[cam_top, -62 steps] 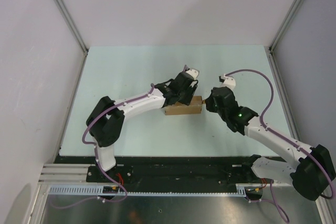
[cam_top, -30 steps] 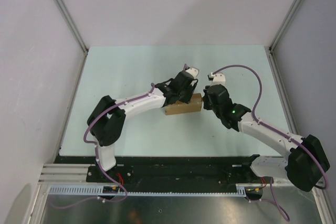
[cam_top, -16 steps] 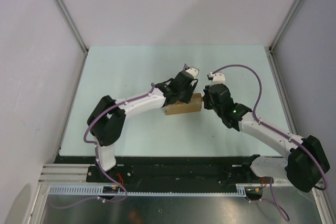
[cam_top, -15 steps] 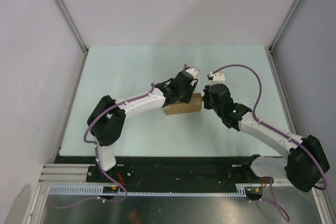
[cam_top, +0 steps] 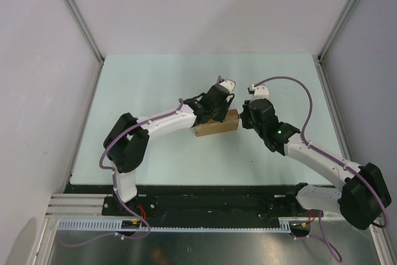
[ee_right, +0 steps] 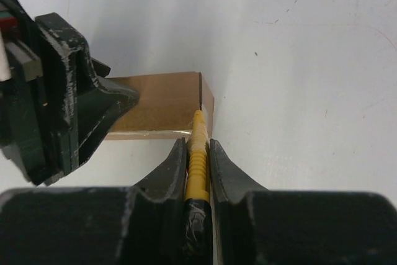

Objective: Unpack the express box

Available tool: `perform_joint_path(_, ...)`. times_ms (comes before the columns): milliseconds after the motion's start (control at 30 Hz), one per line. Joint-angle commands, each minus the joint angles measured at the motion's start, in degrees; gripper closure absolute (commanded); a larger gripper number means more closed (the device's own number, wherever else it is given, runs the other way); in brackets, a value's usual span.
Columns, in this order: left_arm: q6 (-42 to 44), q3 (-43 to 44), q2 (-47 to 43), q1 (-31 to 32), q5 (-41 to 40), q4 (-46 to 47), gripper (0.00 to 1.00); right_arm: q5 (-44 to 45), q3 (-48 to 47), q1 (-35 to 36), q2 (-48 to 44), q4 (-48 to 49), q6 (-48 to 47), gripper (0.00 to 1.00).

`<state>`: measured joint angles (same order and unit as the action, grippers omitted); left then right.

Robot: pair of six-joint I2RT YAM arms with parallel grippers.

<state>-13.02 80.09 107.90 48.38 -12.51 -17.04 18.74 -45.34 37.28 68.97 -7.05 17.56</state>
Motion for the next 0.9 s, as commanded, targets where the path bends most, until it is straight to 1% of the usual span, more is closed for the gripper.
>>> perform_joint_path(0, 0.0, -3.6, 6.4, 0.3, 0.4, -11.1, 0.56, -3.3, 0.3, 0.2, -6.6, -3.1, 1.0, 1.00)
perform_joint_path(67, -0.1, -3.7, 6.4, 0.3, 0.6, -11.0, 0.56, -3.2, 0.3, -0.2, -9.2, -3.1, 0.8, 1.00)
perform_joint_path(167, -0.1, -3.5, 6.4, 0.3, 0.4, -11.0, 0.55, -4.2, 0.2, -1.2, -10.6, -3.5, 1.0, 1.00)
perform_joint_path(300, -0.1, -3.3, 6.1, 0.3, 0.4, -11.1, 0.55, -4.9, -0.3, -1.4, -9.9, -3.9, 1.3, 1.00)
perform_joint_path(433, 0.0, -2.3, 3.8, 0.3, 0.9, -11.2, 0.54, -5.5, -0.3, -1.4, -9.7, -4.6, 2.1, 1.00)
perform_joint_path(533, 0.3, -0.3, 0.9, 0.3, 2.7, -11.1, 0.50, -7.7, -0.2, -1.3, -9.4, -6.7, 3.0, 1.00)
perform_joint_path(667, 0.9, 4.6, -2.8, 0.2, 4.7, -11.1, 0.42, -12.8, 1.1, -0.2, -8.7, -8.2, 3.4, 1.00)
perform_joint_path(833, 0.8, 8.3, -6.0, -0.7, 4.9, -11.0, 0.37, -13.9, 3.9, 1.3, -8.6, -7.2, 6.3, 1.00)
perform_joint_path(867, 0.5, 8.8, -6.4, -1.0, 4.9, -11.1, 0.34, -13.6, 4.2, 1.5, -8.3, -6.6, 7.0, 1.00)
